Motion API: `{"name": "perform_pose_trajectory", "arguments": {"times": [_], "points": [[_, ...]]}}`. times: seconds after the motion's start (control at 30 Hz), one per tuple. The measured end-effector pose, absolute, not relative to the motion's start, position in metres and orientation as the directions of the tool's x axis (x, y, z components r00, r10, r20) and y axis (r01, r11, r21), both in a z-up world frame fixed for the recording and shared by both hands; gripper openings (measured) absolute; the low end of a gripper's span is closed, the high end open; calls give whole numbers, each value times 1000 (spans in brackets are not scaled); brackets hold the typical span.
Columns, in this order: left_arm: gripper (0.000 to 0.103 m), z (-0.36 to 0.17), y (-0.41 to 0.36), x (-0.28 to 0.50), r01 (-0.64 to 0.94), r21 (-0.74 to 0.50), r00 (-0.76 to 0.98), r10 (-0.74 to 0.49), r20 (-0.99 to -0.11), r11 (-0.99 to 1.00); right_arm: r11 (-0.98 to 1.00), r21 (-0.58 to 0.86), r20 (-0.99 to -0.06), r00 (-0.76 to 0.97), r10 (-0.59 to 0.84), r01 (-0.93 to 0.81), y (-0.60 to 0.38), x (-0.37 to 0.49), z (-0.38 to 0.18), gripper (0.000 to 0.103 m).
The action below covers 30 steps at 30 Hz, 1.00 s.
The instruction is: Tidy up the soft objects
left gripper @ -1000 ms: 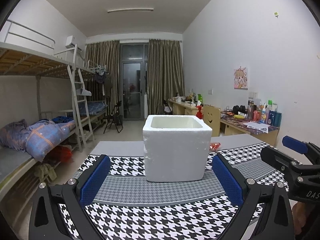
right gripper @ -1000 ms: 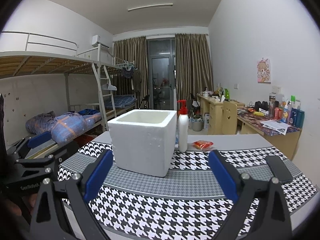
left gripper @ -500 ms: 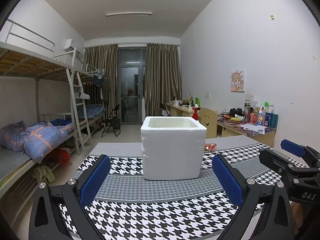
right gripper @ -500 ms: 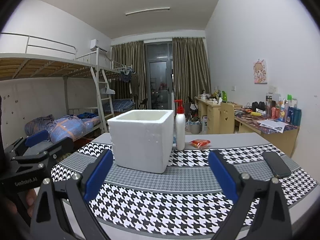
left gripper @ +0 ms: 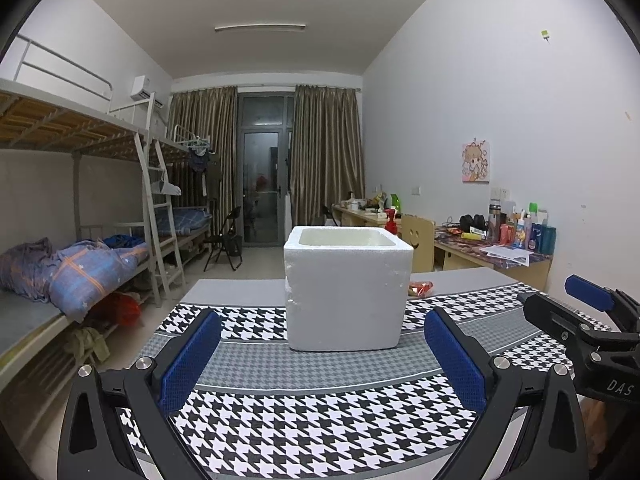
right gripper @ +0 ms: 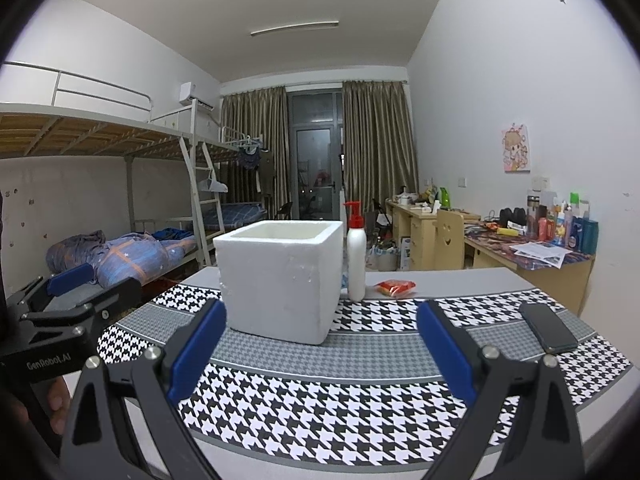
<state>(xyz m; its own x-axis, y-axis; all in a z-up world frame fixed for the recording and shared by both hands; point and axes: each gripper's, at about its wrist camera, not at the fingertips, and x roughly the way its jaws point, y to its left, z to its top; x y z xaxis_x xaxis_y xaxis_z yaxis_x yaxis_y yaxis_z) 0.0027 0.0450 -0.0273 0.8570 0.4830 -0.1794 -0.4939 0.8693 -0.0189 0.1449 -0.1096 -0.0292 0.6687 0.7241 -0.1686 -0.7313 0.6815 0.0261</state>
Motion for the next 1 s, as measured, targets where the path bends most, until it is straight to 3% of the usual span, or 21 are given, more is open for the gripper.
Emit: {"name": "perform_pose_trajectory", "arguments": {"times": [1.0], "points": [[102,-40,51,-6,-506,-19,845,491,-210,862,690,1,-183,679,711,-723,-105,137,-37,98]]}}
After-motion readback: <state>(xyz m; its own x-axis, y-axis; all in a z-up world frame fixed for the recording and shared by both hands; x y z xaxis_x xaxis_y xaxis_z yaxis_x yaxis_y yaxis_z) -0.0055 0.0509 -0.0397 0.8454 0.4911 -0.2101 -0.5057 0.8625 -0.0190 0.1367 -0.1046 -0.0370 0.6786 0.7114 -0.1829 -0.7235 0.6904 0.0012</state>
